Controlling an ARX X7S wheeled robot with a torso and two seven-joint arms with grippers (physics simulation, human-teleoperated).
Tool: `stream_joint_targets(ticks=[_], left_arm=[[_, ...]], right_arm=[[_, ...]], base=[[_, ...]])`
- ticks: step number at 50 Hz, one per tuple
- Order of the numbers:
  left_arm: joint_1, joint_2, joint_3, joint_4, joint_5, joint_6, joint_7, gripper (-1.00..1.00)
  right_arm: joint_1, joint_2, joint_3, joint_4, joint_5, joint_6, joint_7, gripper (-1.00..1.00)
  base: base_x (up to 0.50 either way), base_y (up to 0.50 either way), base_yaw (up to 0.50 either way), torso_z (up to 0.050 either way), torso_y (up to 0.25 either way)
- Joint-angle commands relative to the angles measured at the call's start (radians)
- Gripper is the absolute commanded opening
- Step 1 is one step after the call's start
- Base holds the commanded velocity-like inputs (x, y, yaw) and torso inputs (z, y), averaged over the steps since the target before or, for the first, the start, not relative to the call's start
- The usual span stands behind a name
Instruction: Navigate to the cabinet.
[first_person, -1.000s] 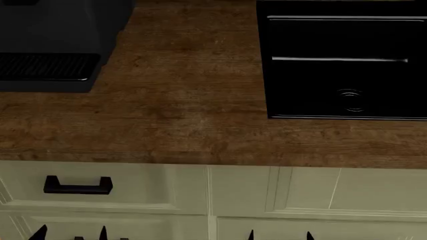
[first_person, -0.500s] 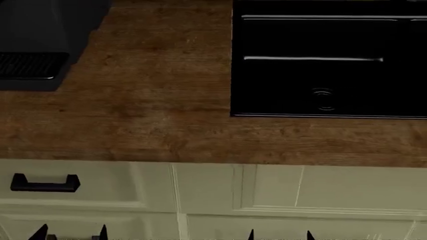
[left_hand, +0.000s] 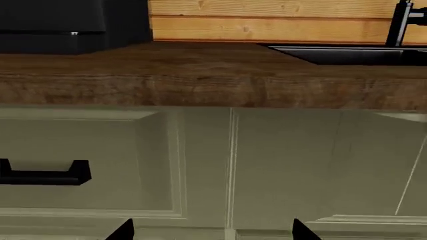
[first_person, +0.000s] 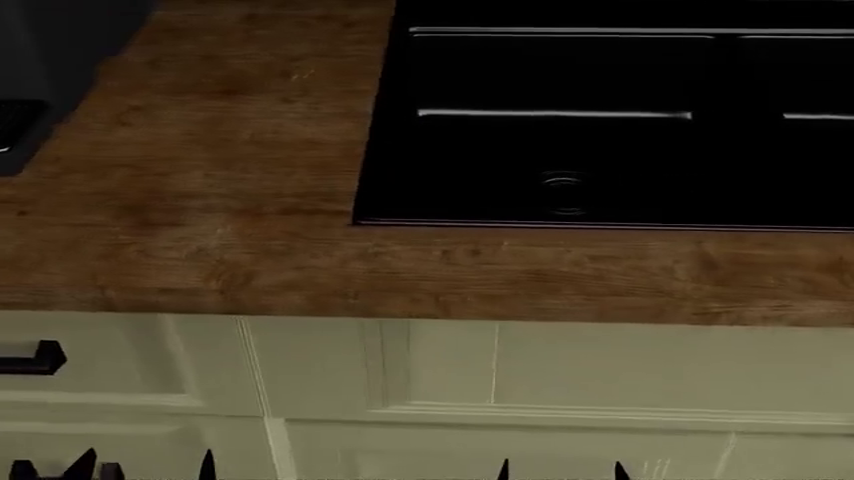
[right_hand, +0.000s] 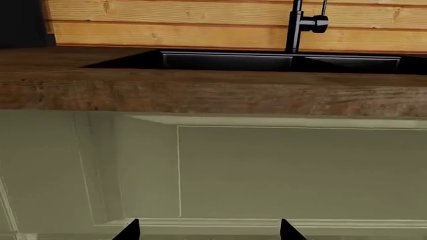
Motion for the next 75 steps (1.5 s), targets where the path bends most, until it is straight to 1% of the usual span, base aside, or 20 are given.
stream_joint_targets(ticks=[1,36,57,75], left_arm=[[0.0,-0.012,0.014,0.001,-0.011,0.003,-0.011,1.0],[-0.01,-0.032,0.042,-0.008,-0.034,0.004,-0.043,1.0],[-0.013,-0.045,0.058,-0.009,-0.046,0.004,-0.057,1.0],[-0.015,-0.053,0.071,-0.006,-0.056,0.002,-0.069,1.0]], right_arm=[[0.001,0.01,-0.012,-0.003,0.009,0.003,0.014,1.0],[0.005,0.034,-0.04,0.0,0.033,0.002,0.044,1.0],[0.006,0.046,-0.054,-0.003,0.043,0.002,0.059,1.0],[0.007,0.056,-0.064,-0.005,0.051,0.005,0.073,1.0]], base=[[-0.03,-0.3,0.0,0.0,0.0],[-0.03,-0.3,0.0,0.0,0.0],[-0.03,-0.37,0.0,0.0,0.0],[-0.03,-0.48,0.0,0.0,0.0]])
